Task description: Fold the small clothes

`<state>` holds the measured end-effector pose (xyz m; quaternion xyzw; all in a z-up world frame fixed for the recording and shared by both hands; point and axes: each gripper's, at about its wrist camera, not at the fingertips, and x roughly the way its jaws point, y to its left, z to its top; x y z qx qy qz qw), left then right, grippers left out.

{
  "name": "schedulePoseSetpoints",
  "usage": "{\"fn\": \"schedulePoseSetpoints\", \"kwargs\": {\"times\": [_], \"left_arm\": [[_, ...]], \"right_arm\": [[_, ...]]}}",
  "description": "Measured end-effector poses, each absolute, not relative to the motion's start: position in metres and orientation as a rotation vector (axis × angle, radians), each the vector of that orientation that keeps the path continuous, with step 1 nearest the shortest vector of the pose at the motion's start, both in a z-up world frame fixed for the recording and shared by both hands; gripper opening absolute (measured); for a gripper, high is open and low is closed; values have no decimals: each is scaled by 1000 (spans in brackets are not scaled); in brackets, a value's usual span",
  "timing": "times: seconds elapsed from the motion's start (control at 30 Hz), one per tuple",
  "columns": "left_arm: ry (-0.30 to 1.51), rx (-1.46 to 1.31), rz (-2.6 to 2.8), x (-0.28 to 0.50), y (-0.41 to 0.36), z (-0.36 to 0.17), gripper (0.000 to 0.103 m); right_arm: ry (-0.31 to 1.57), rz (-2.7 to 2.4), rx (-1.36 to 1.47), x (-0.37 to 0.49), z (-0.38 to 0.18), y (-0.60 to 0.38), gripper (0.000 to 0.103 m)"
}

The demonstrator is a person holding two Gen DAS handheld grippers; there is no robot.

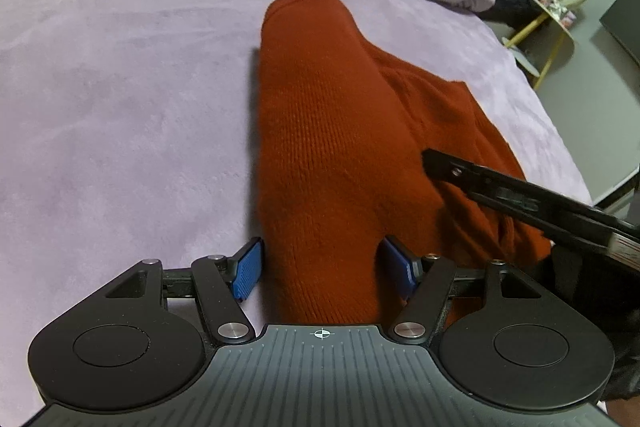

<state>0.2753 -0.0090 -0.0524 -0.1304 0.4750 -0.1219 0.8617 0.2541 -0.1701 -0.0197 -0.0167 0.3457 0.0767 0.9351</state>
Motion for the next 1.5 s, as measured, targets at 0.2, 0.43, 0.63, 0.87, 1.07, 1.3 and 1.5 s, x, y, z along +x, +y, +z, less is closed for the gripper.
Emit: {"fn": "schedulePoseSetpoints", "kwargs": {"times": [0.2, 0.43, 0.63, 0.87, 1.07, 1.3, 1.5], "left_arm": [[932, -279, -218, 258, 1, -24, 69], [940, -259, -206, 266, -12, -25, 69], [964, -176, -217, 264, -32, -38, 69], [911, -168, -236, 228, -25, -35, 69], [933, -120, -237, 208, -44, -42, 69], [934, -28, -184, 227, -73, -54, 68], [900, -44, -103, 238, -74, -52, 69]], "right_arm": [[474, 9, -334, 227, 7, -163, 10], [572, -114, -381, 238, -23, -203, 10], [619, -32, -164, 235, -15, -245, 26], [644, 51, 420, 142, -11, -305, 59], [671, 94, 567, 134, -33, -298, 50], [702, 72, 837, 155, -48, -301, 12], [557, 221, 1370, 136, -83, -347, 8]]}}
